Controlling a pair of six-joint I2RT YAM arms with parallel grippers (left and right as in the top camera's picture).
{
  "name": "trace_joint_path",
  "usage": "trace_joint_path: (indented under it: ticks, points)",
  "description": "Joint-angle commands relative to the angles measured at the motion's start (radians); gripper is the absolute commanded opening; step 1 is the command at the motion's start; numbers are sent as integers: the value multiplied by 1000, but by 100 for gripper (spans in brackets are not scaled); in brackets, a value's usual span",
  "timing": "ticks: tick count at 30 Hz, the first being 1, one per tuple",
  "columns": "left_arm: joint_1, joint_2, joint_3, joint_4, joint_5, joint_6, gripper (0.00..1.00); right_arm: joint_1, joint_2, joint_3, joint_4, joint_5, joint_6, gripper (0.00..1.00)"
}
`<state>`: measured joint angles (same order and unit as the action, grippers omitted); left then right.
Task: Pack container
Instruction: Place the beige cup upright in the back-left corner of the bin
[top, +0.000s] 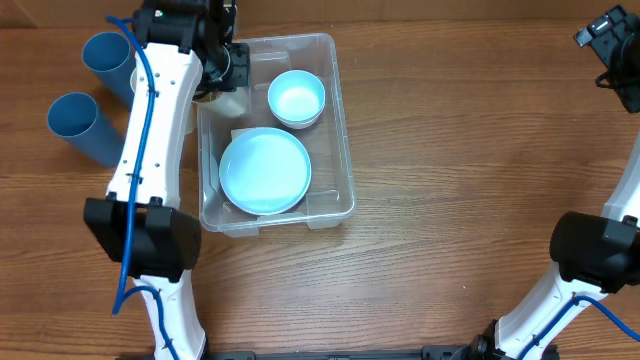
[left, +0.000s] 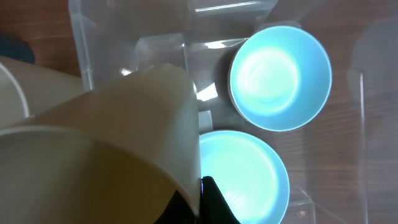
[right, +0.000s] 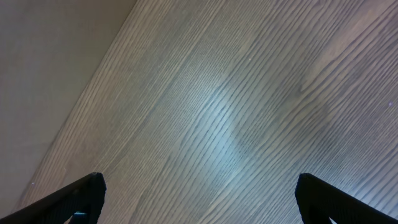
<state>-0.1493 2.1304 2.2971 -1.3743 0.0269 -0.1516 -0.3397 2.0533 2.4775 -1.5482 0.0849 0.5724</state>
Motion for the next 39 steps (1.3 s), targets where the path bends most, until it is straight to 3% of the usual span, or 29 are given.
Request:
trace_joint_path:
  ticks: [1,29,39]
  points:
    - [-2,19,9,-11,-8,-6,4,2,-11,9,2,7,5,100]
    - [-2,24,9,-18,-13,-8,4,2,-11,9,2,7,5,100]
    - [14,47,9,90,-168,-55,4,2,-11,9,2,7,5,100]
